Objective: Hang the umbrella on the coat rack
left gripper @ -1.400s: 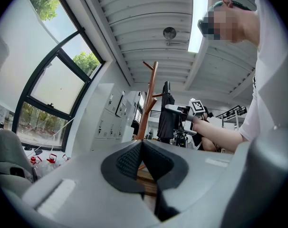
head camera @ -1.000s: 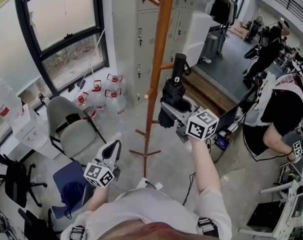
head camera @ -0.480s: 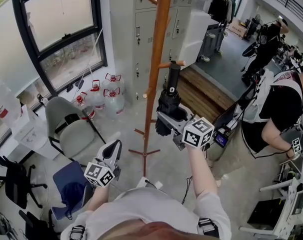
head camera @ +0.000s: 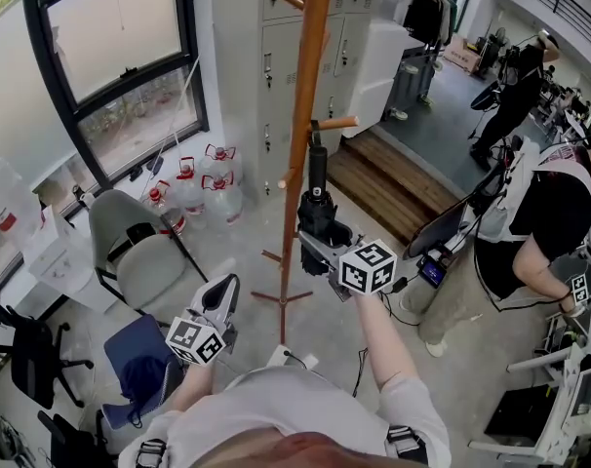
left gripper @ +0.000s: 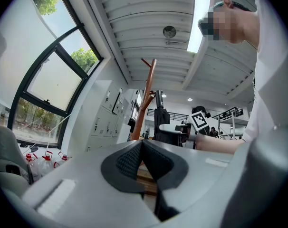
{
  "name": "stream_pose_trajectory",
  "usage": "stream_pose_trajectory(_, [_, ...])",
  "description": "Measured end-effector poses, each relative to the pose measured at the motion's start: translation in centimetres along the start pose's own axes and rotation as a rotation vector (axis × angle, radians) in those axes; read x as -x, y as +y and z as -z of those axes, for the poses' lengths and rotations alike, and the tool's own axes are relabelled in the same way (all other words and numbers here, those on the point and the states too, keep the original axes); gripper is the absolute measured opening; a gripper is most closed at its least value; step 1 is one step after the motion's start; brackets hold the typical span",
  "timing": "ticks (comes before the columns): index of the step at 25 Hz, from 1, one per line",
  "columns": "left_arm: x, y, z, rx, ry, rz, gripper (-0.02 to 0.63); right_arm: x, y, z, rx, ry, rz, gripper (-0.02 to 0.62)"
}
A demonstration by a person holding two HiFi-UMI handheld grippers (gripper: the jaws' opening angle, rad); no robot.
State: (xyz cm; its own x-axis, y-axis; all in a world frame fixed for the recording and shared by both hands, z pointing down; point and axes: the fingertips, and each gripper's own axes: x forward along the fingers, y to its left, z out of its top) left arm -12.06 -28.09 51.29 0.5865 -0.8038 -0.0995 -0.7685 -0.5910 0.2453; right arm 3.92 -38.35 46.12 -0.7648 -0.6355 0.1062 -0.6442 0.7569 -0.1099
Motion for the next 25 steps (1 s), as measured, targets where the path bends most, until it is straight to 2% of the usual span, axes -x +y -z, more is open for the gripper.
stream_pose_trajectory(15, [1.2, -0.3, 0.0, -0.016, -0.007, -0.001, 0.009, -2.1, -0.6, 6.0, -0.007, 0.128, 0.099, 0.258])
stream_pose_trajectory(25, [1.4, -0.7, 0.0, -0.019, -0.005, 0.001, 0.009, -2.2, -0.9, 7.8, -0.02, 0.177, 0.148, 0.258])
